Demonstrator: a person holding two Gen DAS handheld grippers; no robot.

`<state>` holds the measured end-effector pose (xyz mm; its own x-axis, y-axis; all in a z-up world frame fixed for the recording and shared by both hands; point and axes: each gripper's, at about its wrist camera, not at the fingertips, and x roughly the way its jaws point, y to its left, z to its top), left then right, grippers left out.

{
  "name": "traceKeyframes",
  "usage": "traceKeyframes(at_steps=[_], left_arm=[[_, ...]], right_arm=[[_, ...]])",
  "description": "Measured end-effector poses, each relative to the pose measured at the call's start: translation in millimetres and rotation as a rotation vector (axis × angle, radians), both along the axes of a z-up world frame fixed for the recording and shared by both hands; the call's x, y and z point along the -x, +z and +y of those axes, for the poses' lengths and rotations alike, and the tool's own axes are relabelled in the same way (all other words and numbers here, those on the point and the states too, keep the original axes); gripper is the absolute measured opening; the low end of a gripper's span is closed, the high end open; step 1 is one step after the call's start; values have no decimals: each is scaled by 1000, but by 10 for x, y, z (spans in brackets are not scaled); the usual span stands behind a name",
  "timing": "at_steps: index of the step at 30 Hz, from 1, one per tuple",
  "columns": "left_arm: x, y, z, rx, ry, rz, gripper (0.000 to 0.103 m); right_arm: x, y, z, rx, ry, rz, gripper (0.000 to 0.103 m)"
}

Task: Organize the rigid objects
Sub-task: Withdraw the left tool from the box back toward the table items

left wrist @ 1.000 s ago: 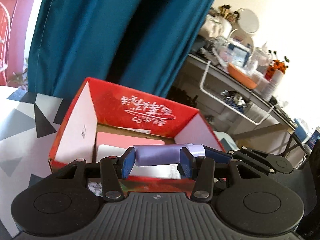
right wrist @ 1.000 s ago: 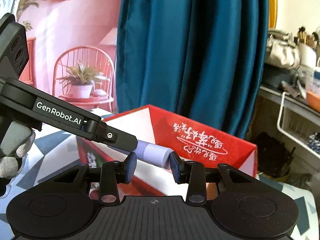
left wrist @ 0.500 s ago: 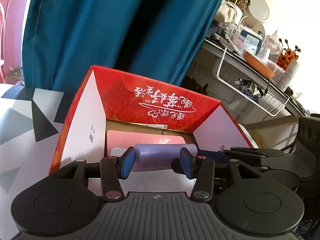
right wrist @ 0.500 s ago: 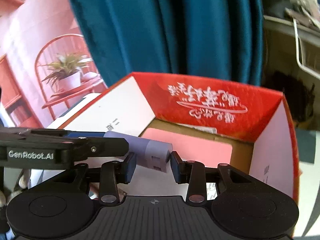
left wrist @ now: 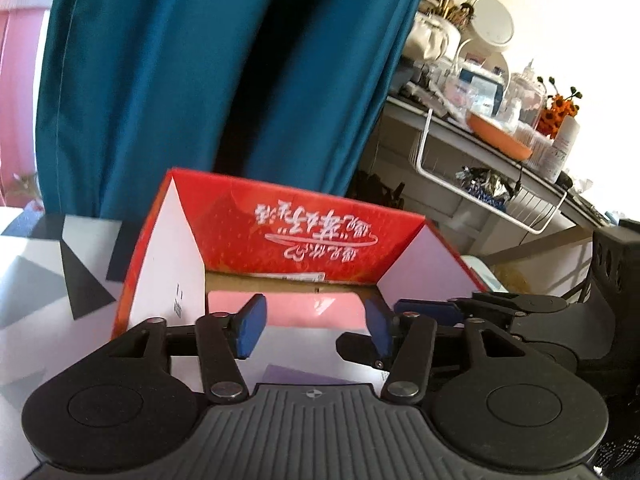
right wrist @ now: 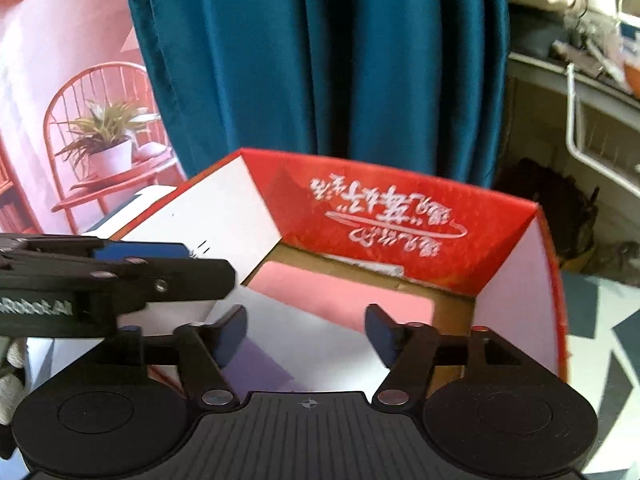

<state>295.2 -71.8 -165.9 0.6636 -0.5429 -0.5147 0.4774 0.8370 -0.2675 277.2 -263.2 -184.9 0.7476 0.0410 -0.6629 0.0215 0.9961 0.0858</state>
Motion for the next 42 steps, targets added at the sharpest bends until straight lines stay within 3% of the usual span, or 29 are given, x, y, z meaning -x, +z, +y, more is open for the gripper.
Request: traceKeyframes(at_steps=[4,6,9,17,35,42], left_arm=[[75,70,26,11,7,-49,74],[97,90,22,-4,12,-61,77],[145,117,35,-35,17,-84,84],[252,257,147,-102,34,-151,89],[435,218,261,-123,93,-151,90],[653,242,440,-140,94,-192,103]], right_arm=[[108,74,-55,-16,-24,-39,85],[144,111,-66,-6,-29,-63,87],[239,161,-90,-2,-70,-120,102],[426,155,-183,-36,-129,-159,102],[652,261,-242,8,-154,-180,103],[844,221,-13,72,-194,-225,103]])
